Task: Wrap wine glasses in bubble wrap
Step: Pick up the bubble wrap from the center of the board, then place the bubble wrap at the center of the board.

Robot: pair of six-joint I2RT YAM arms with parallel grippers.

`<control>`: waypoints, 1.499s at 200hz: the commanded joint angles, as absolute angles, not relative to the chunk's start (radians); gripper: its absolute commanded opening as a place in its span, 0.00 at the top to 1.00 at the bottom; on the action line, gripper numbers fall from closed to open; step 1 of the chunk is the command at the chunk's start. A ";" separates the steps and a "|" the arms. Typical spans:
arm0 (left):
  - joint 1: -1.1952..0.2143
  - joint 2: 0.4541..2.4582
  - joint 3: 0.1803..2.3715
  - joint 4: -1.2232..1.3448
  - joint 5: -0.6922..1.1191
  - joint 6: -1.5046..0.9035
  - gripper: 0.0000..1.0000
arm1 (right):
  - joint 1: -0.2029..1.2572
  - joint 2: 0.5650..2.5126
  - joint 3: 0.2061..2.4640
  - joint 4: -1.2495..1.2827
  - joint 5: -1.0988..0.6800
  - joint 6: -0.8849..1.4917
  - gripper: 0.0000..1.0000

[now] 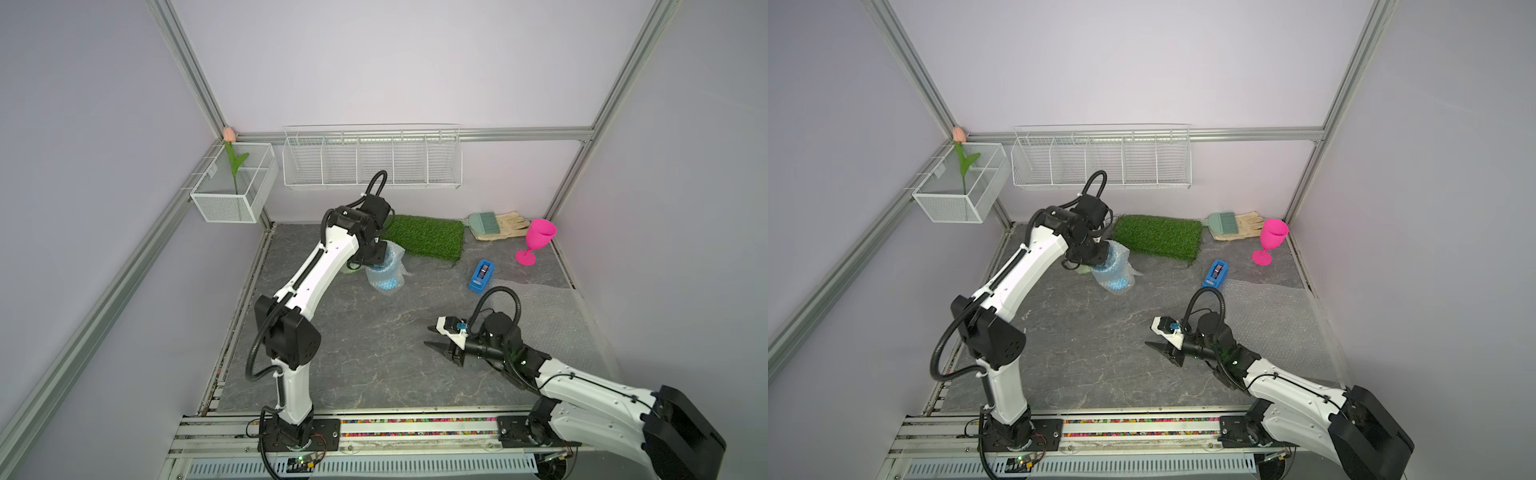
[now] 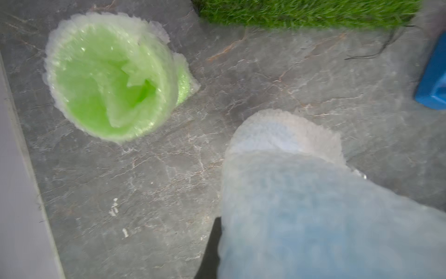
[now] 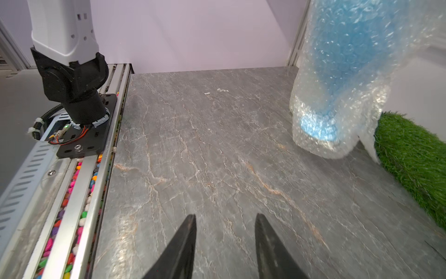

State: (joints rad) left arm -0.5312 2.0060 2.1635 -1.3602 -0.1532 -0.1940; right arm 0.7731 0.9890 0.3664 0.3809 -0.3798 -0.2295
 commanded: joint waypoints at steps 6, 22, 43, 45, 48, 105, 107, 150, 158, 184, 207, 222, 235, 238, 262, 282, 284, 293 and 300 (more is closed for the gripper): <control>-0.495 2.187 2.409 -1.531 -0.170 -0.077 0.97 | 0.796 0.905 0.411 0.125 -0.319 -0.212 0.57; -0.482 2.282 2.537 -1.563 -0.140 -0.055 0.97 | 0.809 0.870 0.421 0.080 -0.294 -0.213 0.57; -0.475 2.326 2.546 -1.495 -0.118 -0.038 0.96 | 0.821 0.846 0.430 0.041 -0.273 -0.216 0.57; -0.475 2.329 2.546 -1.489 -0.117 -0.038 0.96 | 0.822 0.846 0.431 0.039 -0.270 -0.216 0.57; -0.474 2.334 2.546 -1.479 -0.115 -0.038 0.96 | 0.824 0.846 0.432 0.035 -0.267 -0.216 0.57; -0.454 2.452 2.594 -1.366 -0.082 -0.004 0.84 | 0.832 0.879 0.457 0.005 -0.252 -0.229 0.57; -0.453 2.456 2.597 -1.366 -0.079 -0.003 0.83 | 0.832 0.880 0.458 0.002 -0.252 -0.228 0.57; -0.438 2.438 2.626 -1.340 -0.055 0.004 0.50 | 0.831 0.897 0.498 -0.031 -0.218 -0.230 0.57; -0.437 2.419 2.625 -1.329 -0.057 0.006 0.44 | 0.832 0.902 0.513 -0.045 -0.207 -0.227 0.56; -0.437 2.349 2.625 -1.299 -0.076 0.007 0.34 | 0.828 0.929 0.566 -0.095 -0.139 -0.200 0.52; -0.436 2.298 2.626 -1.280 -0.079 0.009 0.32 | 0.821 0.947 0.600 -0.122 -0.102 -0.177 0.50; -0.436 2.276 2.625 -1.275 -0.066 0.008 0.32 | 0.811 0.956 0.616 -0.136 -0.086 -0.161 0.50; -0.436 2.265 2.625 -1.275 -0.056 0.008 0.32 | 0.800 0.969 0.634 -0.150 -0.059 -0.134 0.49; -0.436 2.263 2.626 -1.276 -0.054 0.008 0.32 | 0.798 0.972 0.638 -0.154 -0.051 -0.125 0.49; -0.437 2.253 2.624 -1.297 -0.026 0.009 0.36 | 0.768 1.002 0.675 -0.188 0.001 -0.048 0.49; -0.437 2.244 2.610 -1.330 0.058 0.001 0.43 | 0.732 1.031 0.698 -0.209 -0.005 -0.004 0.49; -0.438 2.243 2.606 -1.333 0.073 0.003 0.43 | 0.731 1.033 0.698 -0.209 -0.009 -0.003 0.49; -0.439 2.236 2.580 -1.337 0.124 -0.001 0.43 | 0.725 1.040 0.699 -0.206 -0.021 0.000 0.50; -0.441 2.230 2.555 -1.334 0.165 -0.010 0.43 | 0.723 1.044 0.701 -0.202 -0.026 0.000 0.50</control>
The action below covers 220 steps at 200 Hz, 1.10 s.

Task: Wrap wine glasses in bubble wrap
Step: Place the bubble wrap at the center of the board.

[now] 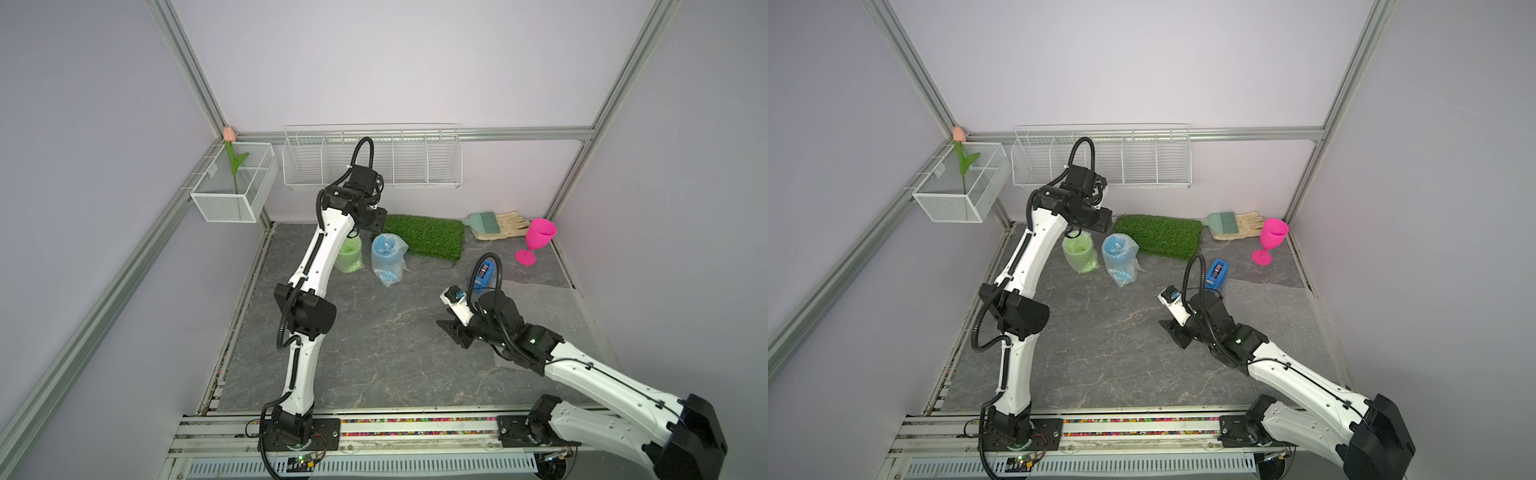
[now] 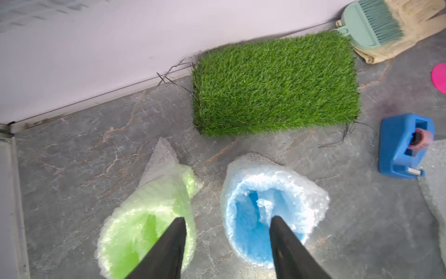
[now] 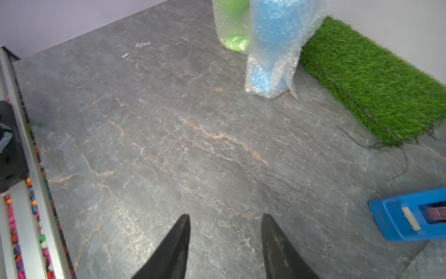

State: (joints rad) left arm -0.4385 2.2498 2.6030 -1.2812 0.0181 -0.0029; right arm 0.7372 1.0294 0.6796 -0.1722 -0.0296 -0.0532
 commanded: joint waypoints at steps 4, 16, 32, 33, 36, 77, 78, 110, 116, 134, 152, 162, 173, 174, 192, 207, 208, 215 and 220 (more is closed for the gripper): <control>-0.444 2.225 2.540 -1.331 0.179 -0.017 0.43 | 0.724 1.047 0.701 -0.200 -0.025 0.000 0.50; -0.455 2.213 2.495 -1.308 0.198 -0.036 0.43 | 0.721 1.056 0.708 -0.199 -0.033 0.000 0.50; -0.473 2.203 2.444 -1.259 0.190 -0.049 0.43 | 0.720 1.071 0.717 -0.203 -0.042 -0.002 0.50; -0.473 2.203 2.442 -1.257 0.190 -0.048 0.43 | 0.721 1.071 0.718 -0.203 -0.042 -0.002 0.50; -0.477 2.205 2.437 -1.251 0.191 -0.050 0.43 | 0.720 1.072 0.718 -0.204 -0.042 -0.002 0.50; -0.482 2.285 2.461 -1.216 0.214 -0.072 0.48 | 0.718 1.083 0.724 -0.216 -0.045 -0.007 0.51; -0.482 2.286 2.462 -1.215 0.214 -0.072 0.48 | 0.718 1.083 0.724 -0.216 -0.045 -0.007 0.51; -0.482 2.344 2.487 -1.193 0.168 -0.053 0.74 | 0.716 1.089 0.728 -0.225 -0.043 -0.014 0.51; -0.482 2.354 2.490 -1.187 0.158 -0.046 0.77 | 0.715 1.090 0.730 -0.227 -0.045 -0.015 0.51; -0.480 2.378 2.503 -1.177 0.139 -0.027 0.87 | 0.712 1.095 0.735 -0.235 -0.051 -0.019 0.52; -0.481 2.405 2.521 -1.169 0.129 -0.014 0.91 | 0.712 1.099 0.738 -0.239 -0.054 -0.022 0.53; -0.479 2.417 2.532 -1.168 0.126 -0.011 0.92 | 0.712 1.101 0.739 -0.242 -0.056 -0.022 0.53; -0.478 2.429 2.540 -1.169 0.126 -0.009 0.93 | 0.712 1.100 0.742 -0.248 -0.058 -0.022 0.53; -0.477 2.428 2.542 -1.168 0.126 -0.008 0.93 | 0.712 1.100 0.742 -0.248 -0.058 -0.022 0.53; -0.476 2.424 2.550 -1.162 0.132 -0.006 0.89 | 0.712 1.094 0.744 -0.258 -0.059 -0.020 0.54; -0.476 2.396 2.553 -1.147 0.139 -0.007 0.82 | 0.711 1.086 0.749 -0.267 -0.054 -0.018 0.54; -0.476 2.394 2.553 -1.146 0.140 -0.007 0.81 | 0.711 1.085 0.749 -0.268 -0.054 -0.018 0.54; -0.476 2.375 2.553 -1.136 0.144 -0.008 0.77 | 0.710 1.082 0.753 -0.275 -0.047 -0.017 0.54; -0.476 2.362 2.553 -1.130 0.145 -0.010 0.75 | 0.710 1.079 0.755 -0.279 -0.045 -0.018 0.54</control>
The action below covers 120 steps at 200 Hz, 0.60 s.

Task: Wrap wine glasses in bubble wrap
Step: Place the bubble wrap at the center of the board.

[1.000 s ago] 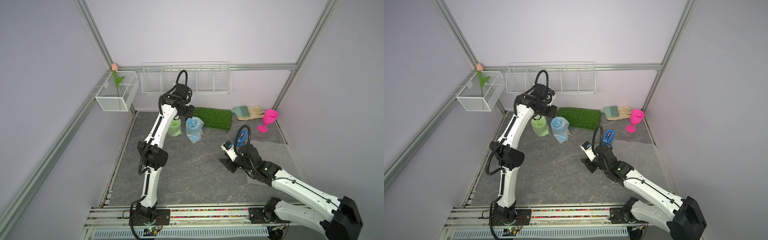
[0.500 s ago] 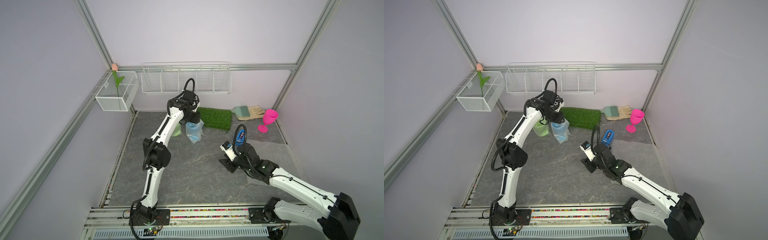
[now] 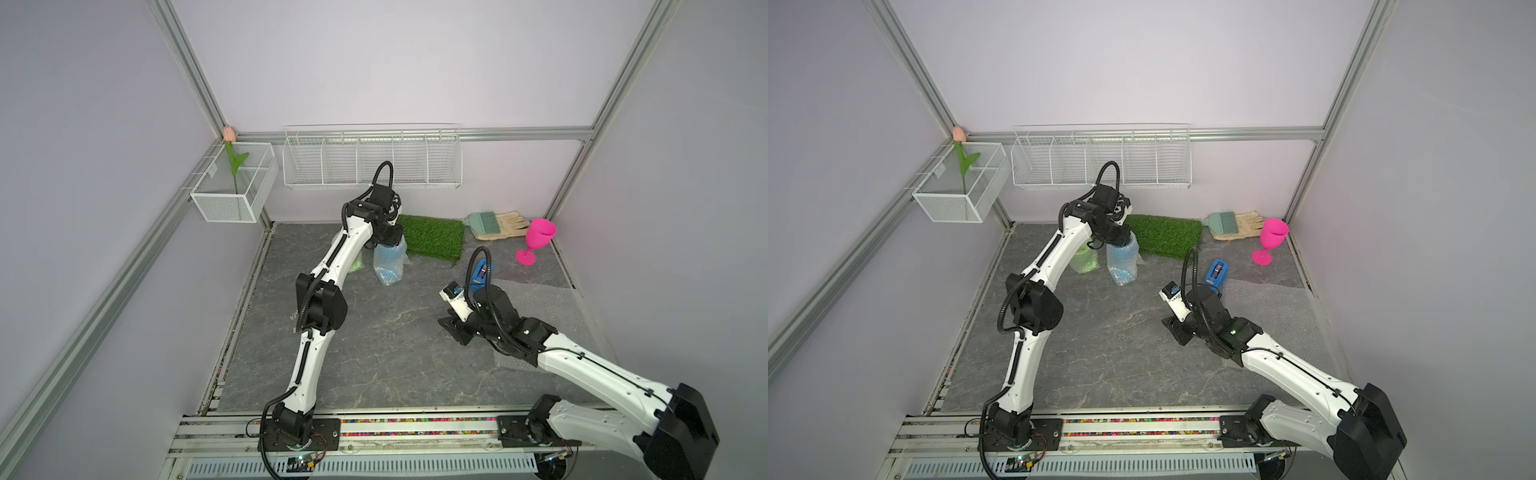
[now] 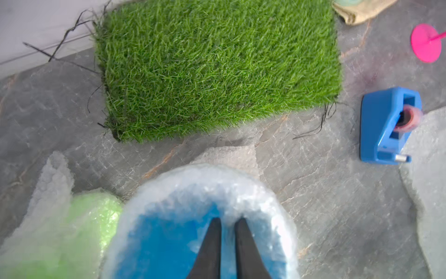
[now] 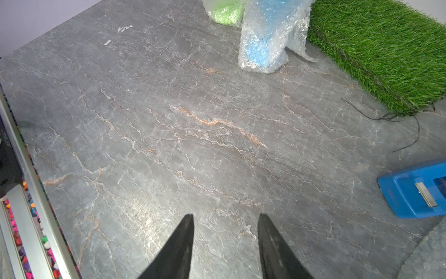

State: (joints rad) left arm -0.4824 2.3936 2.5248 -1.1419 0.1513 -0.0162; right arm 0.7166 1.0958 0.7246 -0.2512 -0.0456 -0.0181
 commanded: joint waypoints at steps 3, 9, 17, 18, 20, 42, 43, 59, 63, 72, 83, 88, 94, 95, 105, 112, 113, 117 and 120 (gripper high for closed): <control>-0.476 2.353 2.554 -1.129 0.149 -0.011 0.74 | 0.711 1.077 0.756 -0.281 -0.044 -0.018 0.53; -0.476 2.337 2.553 -1.125 0.154 -0.011 0.72 | 0.710 1.073 0.759 -0.285 -0.039 -0.017 0.53; -0.476 2.316 2.553 -1.120 0.161 -0.016 0.70 | 0.709 1.069 0.761 -0.288 -0.034 -0.016 0.53; -0.476 2.313 2.554 -1.120 0.163 -0.017 0.70 | 0.710 1.068 0.760 -0.288 -0.033 -0.016 0.53; -0.476 2.309 2.553 -1.121 0.165 -0.017 0.69 | 0.710 1.067 0.761 -0.289 -0.032 -0.015 0.53; -0.476 2.265 2.550 -1.125 0.178 -0.025 0.66 | 0.704 1.060 0.764 -0.296 -0.017 -0.007 0.52; -0.476 2.264 2.551 -1.126 0.179 -0.025 0.66 | 0.703 1.060 0.764 -0.296 -0.016 -0.006 0.52; -0.476 2.238 2.547 -1.133 0.185 -0.031 0.64 | 0.693 1.062 0.770 -0.308 -0.002 0.008 0.52; -0.476 2.232 2.547 -1.135 0.187 -0.031 0.64 | 0.691 1.063 0.772 -0.311 0.000 0.013 0.52; -0.476 2.220 2.546 -1.141 0.192 -0.031 0.63 | 0.680 1.065 0.773 -0.317 0.008 0.030 0.51; -0.476 2.203 2.546 -1.148 0.193 -0.032 0.62 | 0.657 1.070 0.778 -0.330 0.047 0.076 0.51; -0.476 2.196 2.545 -1.152 0.194 -0.032 0.62 | 0.644 1.073 0.779 -0.338 0.057 0.098 0.50; -0.476 2.184 2.541 -1.157 0.193 -0.033 0.62 | 0.623 1.078 0.783 -0.351 0.068 0.127 0.50; -0.476 2.181 2.540 -1.159 0.193 -0.033 0.61 | 0.620 1.079 0.783 -0.354 0.071 0.131 0.49; -0.476 2.155 2.518 -1.163 0.190 -0.032 0.60 | 0.584 1.094 0.797 -0.398 0.118 0.191 0.46; -0.476 2.126 2.488 -1.161 0.186 -0.027 0.60 | 0.552 1.114 0.814 -0.442 0.142 0.233 0.46; -0.476 2.121 2.484 -1.160 0.184 -0.027 0.60 | 0.546 1.117 0.818 -0.450 0.142 0.238 0.46; -0.476 2.102 2.457 -1.157 0.180 -0.025 0.59 | 0.522 1.131 0.830 -0.479 0.143 0.256 0.47; -0.476 2.085 2.432 -1.152 0.176 -0.025 0.59 | 0.503 1.143 0.838 -0.503 0.141 0.269 0.47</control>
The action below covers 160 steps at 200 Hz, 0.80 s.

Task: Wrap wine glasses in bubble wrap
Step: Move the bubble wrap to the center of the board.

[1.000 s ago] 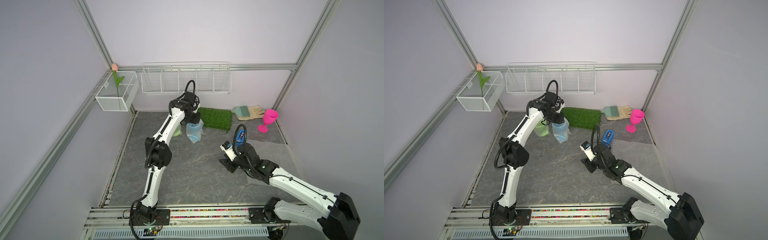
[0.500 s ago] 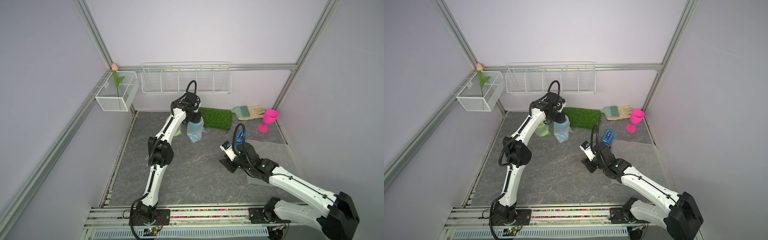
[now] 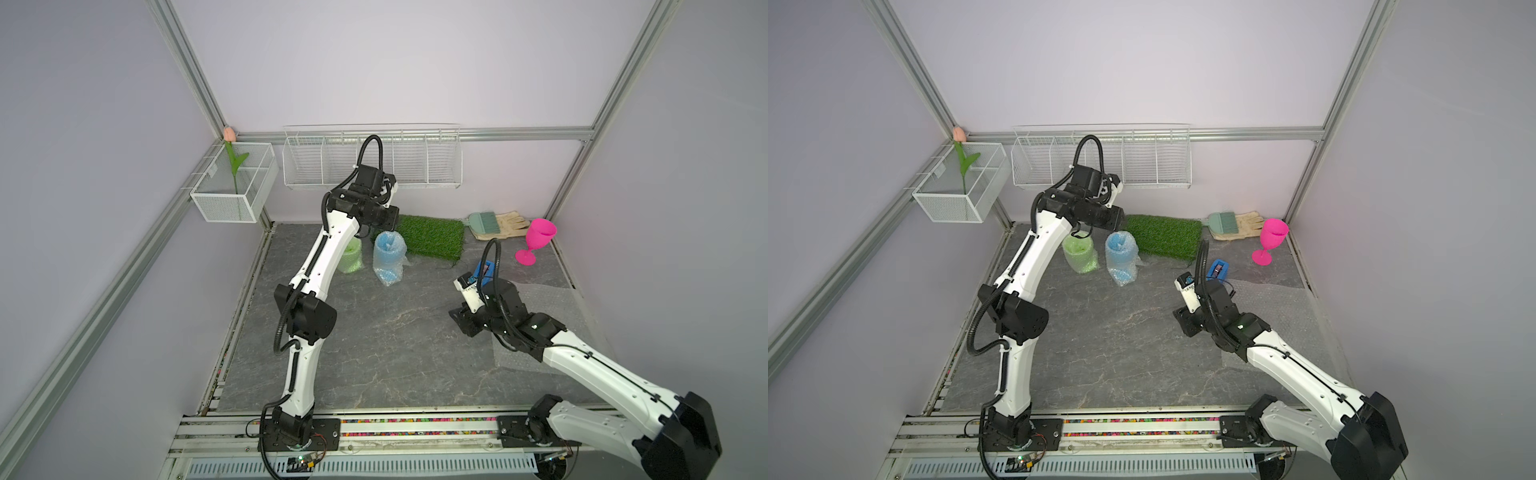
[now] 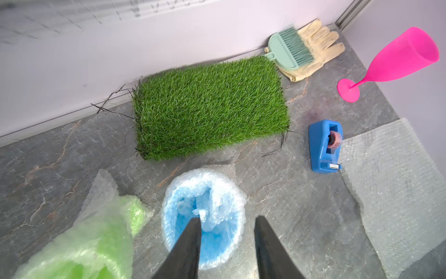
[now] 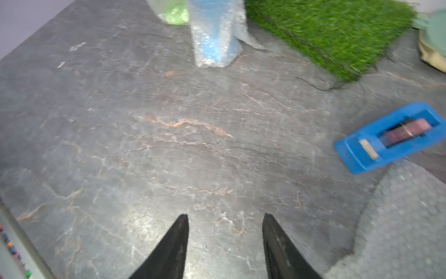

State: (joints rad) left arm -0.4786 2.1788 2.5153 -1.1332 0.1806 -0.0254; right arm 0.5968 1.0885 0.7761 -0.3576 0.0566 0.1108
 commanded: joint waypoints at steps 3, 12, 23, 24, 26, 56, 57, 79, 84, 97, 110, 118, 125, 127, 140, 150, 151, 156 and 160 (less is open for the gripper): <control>-0.476 2.067 2.405 -1.144 0.170 -0.024 0.59 | 0.484 1.155 0.848 -0.524 0.139 0.281 0.48; -0.476 2.006 2.307 -1.114 0.150 -0.023 0.58 | 0.423 1.194 0.870 -0.579 0.126 0.309 0.49; -0.476 1.922 2.177 -1.072 0.119 -0.019 0.57 | 0.355 1.231 0.872 -0.618 0.102 0.323 0.50; -0.477 1.915 2.165 -1.068 0.116 -0.019 0.57 | 0.349 1.234 0.872 -0.619 0.100 0.322 0.50; -0.476 1.899 2.144 -1.062 0.111 -0.017 0.57 | 0.338 1.241 0.873 -0.621 0.097 0.320 0.50; -0.476 1.671 1.794 -0.948 0.015 -0.011 0.56 | 0.241 1.346 0.873 -0.628 0.074 0.270 0.48; -0.476 1.664 1.784 -0.944 0.010 -0.011 0.56 | 0.238 1.350 0.873 -0.628 0.074 0.270 0.48; -0.475 1.485 1.522 -0.818 -0.091 -0.011 0.55 | 0.212 1.446 0.925 -0.635 0.106 0.258 0.48; -0.473 1.450 1.469 -0.793 -0.106 -0.004 0.54 | 0.212 1.466 0.926 -0.629 0.105 0.255 0.48; -0.466 1.371 1.354 -0.742 -0.151 0.004 0.54 | 0.168 1.522 0.927 -0.604 0.092 0.253 0.50; -0.460 1.313 1.272 -0.710 -0.177 0.018 0.54 | 0.157 1.575 0.934 -0.596 0.087 0.249 0.55; -0.456 1.289 1.238 -0.701 -0.190 0.021 0.54 | 0.156 1.596 0.932 -0.590 0.087 0.249 0.58; -0.456 1.272 1.212 -0.693 -0.197 0.024 0.54 | 0.153 1.607 0.930 -0.584 0.084 0.251 0.62; -0.456 1.268 1.206 -0.689 -0.200 0.024 0.54 | 0.154 1.611 0.928 -0.583 0.084 0.250 0.63; -0.456 1.242 1.163 -0.664 -0.205 0.033 0.54 | 0.152 1.614 0.919 -0.579 0.083 0.254 0.67; -0.457 1.230 1.141 -0.646 -0.206 0.034 0.54 | 0.151 1.607 0.913 -0.579 0.077 0.257 0.71; -0.456 1.230 1.139 -0.645 -0.206 0.035 0.53 | 0.151 1.607 0.913 -0.580 0.076 0.257 0.71; -0.456 1.228 1.134 -0.642 -0.206 0.039 0.53 | 0.150 1.601 0.910 -0.581 0.073 0.258 0.71; -0.456 1.227 1.134 -0.642 -0.209 0.041 0.53 | 0.150 1.597 0.909 -0.581 0.069 0.257 0.72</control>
State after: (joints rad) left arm -0.4587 1.2522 1.1625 -0.7254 -0.1677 0.0151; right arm 0.1539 1.6192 0.9169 -0.5850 0.0856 0.2546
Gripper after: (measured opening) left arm 0.465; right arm 0.296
